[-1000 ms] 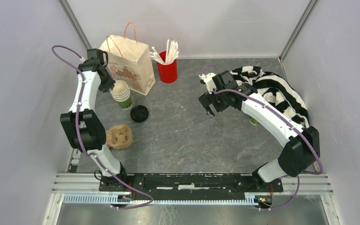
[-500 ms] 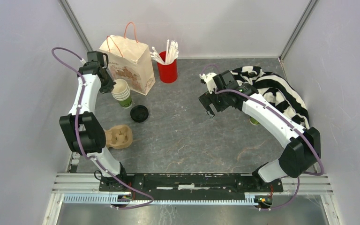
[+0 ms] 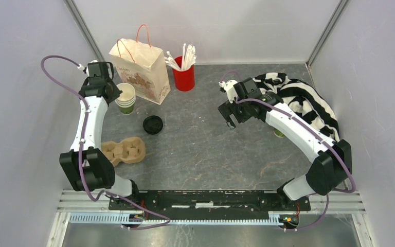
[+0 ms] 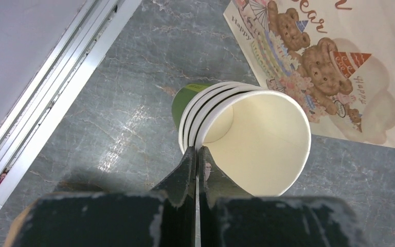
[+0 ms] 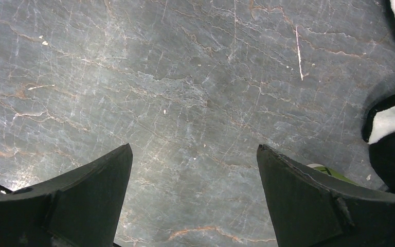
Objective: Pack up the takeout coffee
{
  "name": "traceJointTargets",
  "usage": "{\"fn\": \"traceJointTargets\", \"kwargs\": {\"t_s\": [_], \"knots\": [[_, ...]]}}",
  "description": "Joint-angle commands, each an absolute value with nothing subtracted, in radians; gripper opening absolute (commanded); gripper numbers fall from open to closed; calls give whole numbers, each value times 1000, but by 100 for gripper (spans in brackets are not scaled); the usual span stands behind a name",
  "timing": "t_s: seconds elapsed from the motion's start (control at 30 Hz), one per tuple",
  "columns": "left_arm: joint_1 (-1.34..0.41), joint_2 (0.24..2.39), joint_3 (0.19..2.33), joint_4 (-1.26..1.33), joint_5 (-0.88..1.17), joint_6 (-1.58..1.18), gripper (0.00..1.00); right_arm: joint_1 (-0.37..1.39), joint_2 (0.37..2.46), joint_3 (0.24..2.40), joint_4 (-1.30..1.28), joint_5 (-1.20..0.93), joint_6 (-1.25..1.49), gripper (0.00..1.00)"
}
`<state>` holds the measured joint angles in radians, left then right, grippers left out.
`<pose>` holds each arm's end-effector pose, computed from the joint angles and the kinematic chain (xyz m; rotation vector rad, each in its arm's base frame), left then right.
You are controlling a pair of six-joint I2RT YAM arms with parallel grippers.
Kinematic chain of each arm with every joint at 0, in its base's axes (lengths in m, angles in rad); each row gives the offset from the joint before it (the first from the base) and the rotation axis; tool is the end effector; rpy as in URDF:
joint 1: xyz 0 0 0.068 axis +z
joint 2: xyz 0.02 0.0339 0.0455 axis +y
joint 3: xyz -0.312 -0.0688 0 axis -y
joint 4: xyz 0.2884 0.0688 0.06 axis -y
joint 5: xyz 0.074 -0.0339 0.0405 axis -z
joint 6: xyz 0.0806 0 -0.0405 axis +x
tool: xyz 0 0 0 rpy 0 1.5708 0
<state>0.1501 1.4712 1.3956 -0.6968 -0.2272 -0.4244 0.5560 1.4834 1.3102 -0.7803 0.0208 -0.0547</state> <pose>0.3832 0.0763 0.3556 -0.7641 2.1926 0.1284 0.3208 0.1974 0.3077 -0.7535 2.4184 0.1748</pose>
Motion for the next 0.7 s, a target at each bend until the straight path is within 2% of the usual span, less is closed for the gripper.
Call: {"fn": "traceJointTargets", "kwargs": {"t_s": [0.0,0.13,0.2,0.3,0.4,0.53,0.67], "knots": [[161,1427,1374,-608,-199,-511,2,554,1450,1303,-752,10,-71,98],[172,1370,1240,-465,-210,-555,2,555,1443,1296,-751,17,-74,98],[200,1381,1258,-492,-127,-608,2,555,1447,1298,-752,11,-74,98],[175,1317,1222,-400,-151,-642,2,554,1431,1284,-750,39,-75,98],[244,1375,1235,-440,-56,-670,2,556,1443,1292,-751,14,-72,98],[253,1301,1169,-339,-45,-745,2,555,1434,1290,-752,37,-77,98],[271,1354,1215,-407,33,-759,2,555,1442,1293,-753,22,-76,98]]}}
